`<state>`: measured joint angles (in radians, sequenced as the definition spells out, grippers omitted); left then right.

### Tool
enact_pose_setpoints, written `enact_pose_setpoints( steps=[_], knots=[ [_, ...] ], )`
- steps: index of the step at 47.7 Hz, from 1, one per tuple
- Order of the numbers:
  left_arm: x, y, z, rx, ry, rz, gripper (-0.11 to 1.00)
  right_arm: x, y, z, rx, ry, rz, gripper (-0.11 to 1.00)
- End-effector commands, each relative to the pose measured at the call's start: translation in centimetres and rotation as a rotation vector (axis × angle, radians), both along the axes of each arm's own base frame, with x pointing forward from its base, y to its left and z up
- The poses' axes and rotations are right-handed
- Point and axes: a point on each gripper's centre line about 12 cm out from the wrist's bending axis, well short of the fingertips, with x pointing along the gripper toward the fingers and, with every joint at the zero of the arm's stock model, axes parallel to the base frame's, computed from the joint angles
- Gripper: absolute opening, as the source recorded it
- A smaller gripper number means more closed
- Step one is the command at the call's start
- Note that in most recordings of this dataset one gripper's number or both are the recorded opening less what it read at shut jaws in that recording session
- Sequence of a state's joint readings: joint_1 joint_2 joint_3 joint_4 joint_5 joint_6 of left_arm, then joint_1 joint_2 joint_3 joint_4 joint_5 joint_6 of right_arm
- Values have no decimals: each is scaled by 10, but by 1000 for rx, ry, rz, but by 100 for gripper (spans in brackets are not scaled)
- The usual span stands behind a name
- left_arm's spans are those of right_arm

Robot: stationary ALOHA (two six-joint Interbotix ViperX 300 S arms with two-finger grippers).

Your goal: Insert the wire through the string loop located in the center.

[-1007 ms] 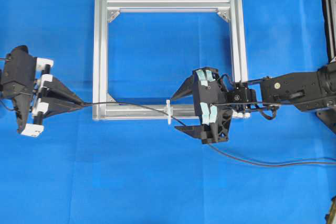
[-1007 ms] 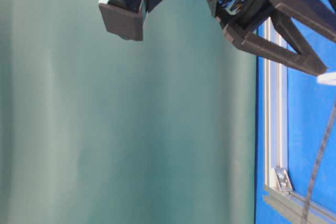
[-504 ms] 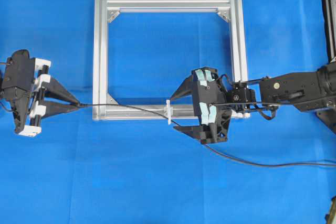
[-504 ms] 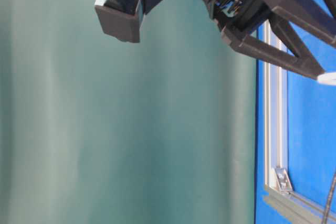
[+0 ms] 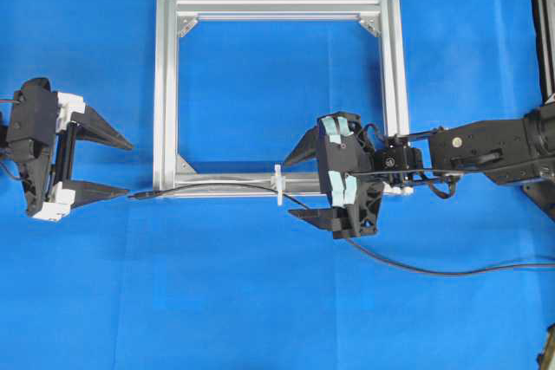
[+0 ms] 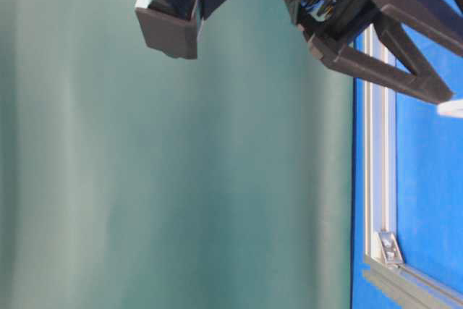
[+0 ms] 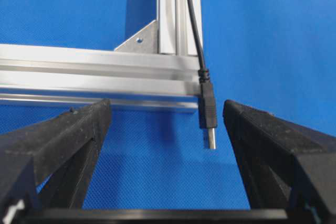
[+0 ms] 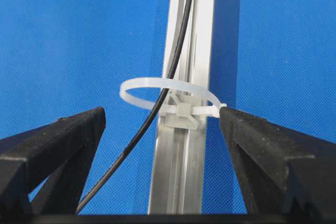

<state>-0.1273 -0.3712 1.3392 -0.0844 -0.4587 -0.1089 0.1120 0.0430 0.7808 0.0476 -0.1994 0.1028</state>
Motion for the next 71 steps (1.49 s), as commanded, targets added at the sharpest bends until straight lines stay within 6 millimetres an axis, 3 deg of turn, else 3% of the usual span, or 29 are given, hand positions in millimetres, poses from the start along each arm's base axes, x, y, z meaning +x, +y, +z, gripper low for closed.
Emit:
enact_pose_setpoints(
  steps=[1, 35, 71],
  knots=[
    [6, 0, 9, -3, -35, 2, 83, 3, 1, 17, 8, -45, -2, 93],
    [25, -3, 34, 5, -81, -10, 83, -15, -1, 73, 15, -116, 5, 93],
    [30, -3, 39, 5, -91, -8, 83, -18, -2, 76, 15, -123, 4, 93]
  ],
)
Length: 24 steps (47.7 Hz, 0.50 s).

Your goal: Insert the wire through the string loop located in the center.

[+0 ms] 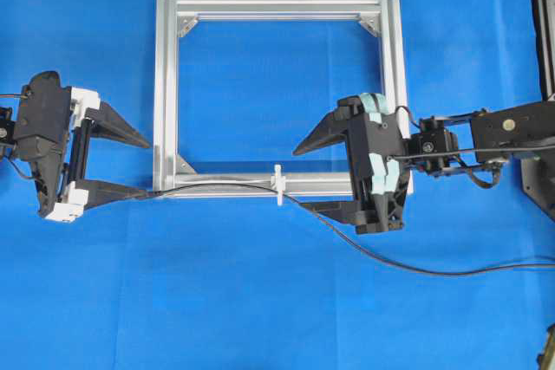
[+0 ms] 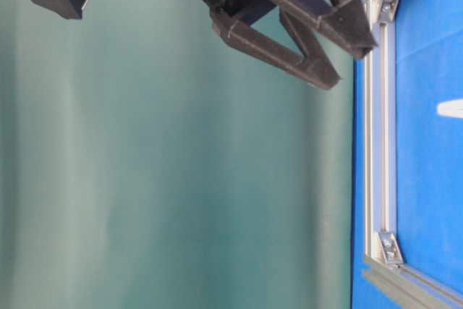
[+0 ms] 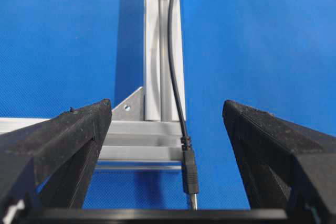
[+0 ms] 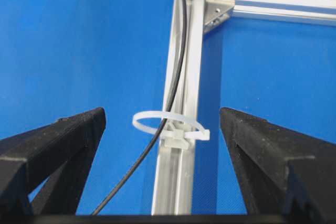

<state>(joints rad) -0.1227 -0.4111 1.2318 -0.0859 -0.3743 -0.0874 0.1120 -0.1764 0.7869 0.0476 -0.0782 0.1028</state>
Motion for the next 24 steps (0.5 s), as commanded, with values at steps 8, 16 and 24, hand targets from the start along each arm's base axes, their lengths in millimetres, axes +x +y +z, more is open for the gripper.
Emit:
enact_pose_setpoints(
  steps=[8, 16, 24],
  knots=[
    [4, 0, 6, 1, -22, 0, 83, 0, -1, 10, 2, -31, -2, 93],
    [4, 0, 5, 1, -16, -2, 83, 1, -1, 10, 1, -32, -2, 93],
    [4, 0, 5, 1, -14, 0, 83, 1, -2, 10, 2, -29, -4, 93]
  ],
)
